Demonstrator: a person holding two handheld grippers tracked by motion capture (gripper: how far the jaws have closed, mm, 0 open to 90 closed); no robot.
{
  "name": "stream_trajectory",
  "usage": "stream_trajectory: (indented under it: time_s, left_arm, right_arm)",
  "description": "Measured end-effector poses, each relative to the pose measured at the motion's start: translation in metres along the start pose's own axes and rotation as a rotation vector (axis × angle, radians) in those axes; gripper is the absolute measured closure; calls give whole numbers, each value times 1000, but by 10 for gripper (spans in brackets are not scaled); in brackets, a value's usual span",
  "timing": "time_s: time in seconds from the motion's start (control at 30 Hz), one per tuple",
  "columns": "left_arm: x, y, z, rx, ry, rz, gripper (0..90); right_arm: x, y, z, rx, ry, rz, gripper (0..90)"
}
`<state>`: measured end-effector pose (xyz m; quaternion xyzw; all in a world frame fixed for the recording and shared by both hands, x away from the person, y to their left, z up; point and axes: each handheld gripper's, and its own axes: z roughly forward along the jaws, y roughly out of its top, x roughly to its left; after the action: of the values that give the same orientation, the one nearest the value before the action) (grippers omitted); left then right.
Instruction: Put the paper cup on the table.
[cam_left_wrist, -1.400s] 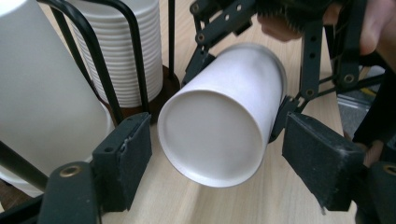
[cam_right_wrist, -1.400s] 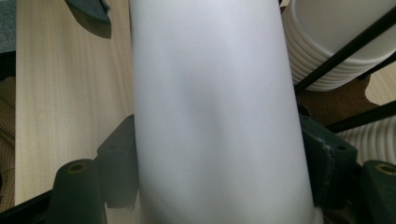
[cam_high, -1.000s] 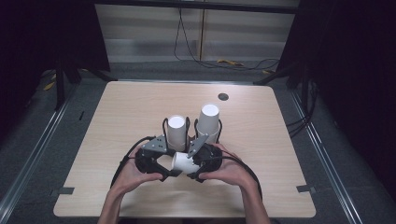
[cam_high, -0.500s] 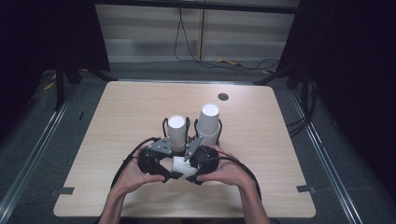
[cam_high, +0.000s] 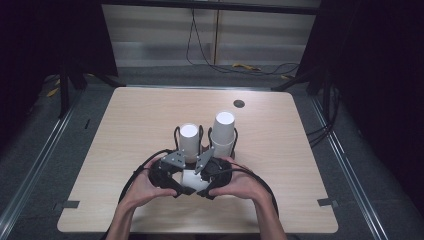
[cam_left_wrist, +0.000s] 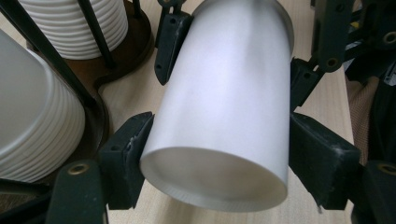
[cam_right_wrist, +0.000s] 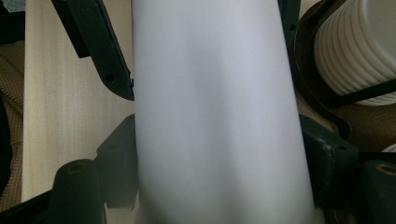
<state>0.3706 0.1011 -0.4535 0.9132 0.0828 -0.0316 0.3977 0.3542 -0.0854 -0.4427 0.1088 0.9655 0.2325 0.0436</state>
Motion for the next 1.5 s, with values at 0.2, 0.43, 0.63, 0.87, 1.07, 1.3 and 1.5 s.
stream_trajectory:
  time_s: [0.2,0.43,0.63,0.87,1.07,1.3,1.5]
  left_arm:
    - [0,0,-1,-7,-15,17,277]
    - [-1,-1,-3,-32,-39,14,332]
    - [-2,0,-3,-12,-13,17,340]
    - [-4,-1,-7,-37,-5,8,339]
    - [-7,-1,-10,-52,17,6,338]
    - [-7,-3,-12,-66,15,-6,337]
    - [-11,-2,-15,-81,46,-14,337]
  right_arm:
    - [0,0,-1,-13,12,-6,259]
    - [-2,-2,1,-28,11,-15,223]
    - [-2,-6,2,-62,2,6,176]
    - [-4,-12,-3,-96,-11,41,145]
    - [-5,-19,-6,-112,-14,64,154]
    - [-5,-26,-3,-127,-7,90,153]
    - [-6,-33,-3,-134,-16,115,154]
